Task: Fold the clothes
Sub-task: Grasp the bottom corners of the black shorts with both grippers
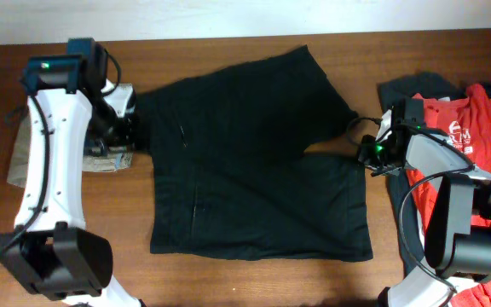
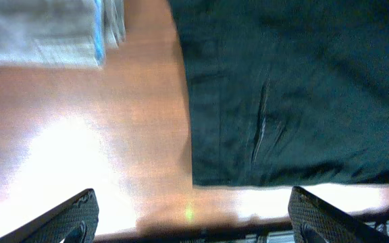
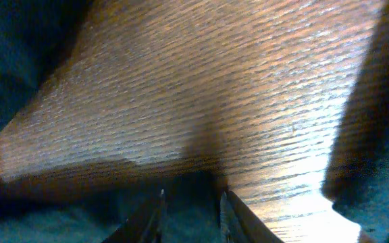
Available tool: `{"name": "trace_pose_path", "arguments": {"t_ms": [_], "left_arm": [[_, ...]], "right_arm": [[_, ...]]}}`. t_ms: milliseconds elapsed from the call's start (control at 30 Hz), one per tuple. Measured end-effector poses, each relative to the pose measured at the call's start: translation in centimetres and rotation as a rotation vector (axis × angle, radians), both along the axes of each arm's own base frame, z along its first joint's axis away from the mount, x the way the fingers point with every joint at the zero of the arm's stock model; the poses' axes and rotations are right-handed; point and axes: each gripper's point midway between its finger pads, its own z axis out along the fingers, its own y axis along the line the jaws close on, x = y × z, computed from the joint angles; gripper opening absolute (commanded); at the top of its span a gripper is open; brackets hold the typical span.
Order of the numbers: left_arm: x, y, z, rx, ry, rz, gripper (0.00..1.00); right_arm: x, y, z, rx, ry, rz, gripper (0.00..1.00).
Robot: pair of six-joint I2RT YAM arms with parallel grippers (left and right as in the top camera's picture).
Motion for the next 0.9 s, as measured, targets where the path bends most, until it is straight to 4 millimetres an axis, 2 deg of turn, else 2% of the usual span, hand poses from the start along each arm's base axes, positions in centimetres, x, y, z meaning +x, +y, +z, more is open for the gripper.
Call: {"name": "trace_pose_path", "arguments": {"t_ms": [33,67,100,200,233,267,333,433,467,533,633,700,733,767,800,833,867,900], "left_arm": [[-0.8,0.1,-1.4,0.004,0.051,0.0,0.84],[-2.1,0.1,-3.4,0.007,0.12,0.0,0.84],[-2.8,0.1,-5.2,0.009,0.16,0.0,0.84],[-5.8,0.3,-10.8,0.018,0.283,0.0,0.84],[-6.5,0.4,-12.0,0.025,0.302,0.007,0.84],[-7.4,0.6,-13.5,0.045,0.324,0.022,0.83],[-7.4,0.8,-15.6,0.059,0.294,0.053,0.84],[-8.9,0.2,-19.4,0.03,0.285,0.083,0.84],[-9.7,-0.3,-19.9,0.006,0.296,0.093,0.79],[-9.8,-0.7,-19.8,-0.026,0.267,0.119,0.62],[-10.1,-1.0,-19.9,-0.046,0.265,0.13,0.66],[-10.6,-2.4,-19.4,-0.125,0.29,0.134,0.67],[-10.6,-3.7,-18.8,-0.203,0.286,0.128,0.69],[-10.6,-4.5,-18.0,-0.245,0.274,0.116,0.69],[-11.0,-5.0,-16.8,-0.268,0.267,0.101,0.68],[-11.3,-5.7,-15.5,-0.289,0.252,0.076,0.68],[-11.6,-6.0,-15.4,-0.293,0.261,0.067,0.67],[-12.8,-6.5,-15.5,-0.295,0.302,0.066,0.67]], "right_arm": [[-0.3,0.2,-0.1,0.007,0.012,0.007,0.27],[-0.6,0.3,-0.1,0.012,0.023,0.018,0.08],[-0.7,0.3,-0.1,0.01,0.021,0.029,0.04],[0.7,-0.5,-0.1,0.006,-0.038,0.013,0.04],[1.2,-1.3,0.2,0.014,-0.054,-0.011,0.04],[2.4,-3.1,1.5,0.036,-0.094,-0.057,0.04],[3.0,-4.4,2.6,0.058,-0.114,-0.09,0.04],[2.6,-4.3,2.7,0.074,-0.092,-0.094,0.17],[2.3,-4.2,2.6,0.079,-0.079,-0.093,0.17],[1.9,-4.0,2.5,0.085,-0.063,-0.094,0.18],[1.5,-3.9,2.4,0.089,-0.046,-0.094,0.24],[0.9,-3.7,2.2,0.092,-0.022,-0.085,0.3],[0.8,-3.6,2.3,0.098,-0.021,-0.07,0.36],[0.6,-3.3,3.1,0.11,-0.031,-0.06,0.4],[0.5,-3.0,5.7,0.115,-0.082,-0.053,0.46],[0.2,-2.8,7.7,0.111,-0.118,-0.044,0.47],[-0.6,-2.5,9.7,0.112,-0.136,-0.043,0.47],[-1.4,-2.2,11.6,0.109,-0.158,-0.043,0.47]]}}
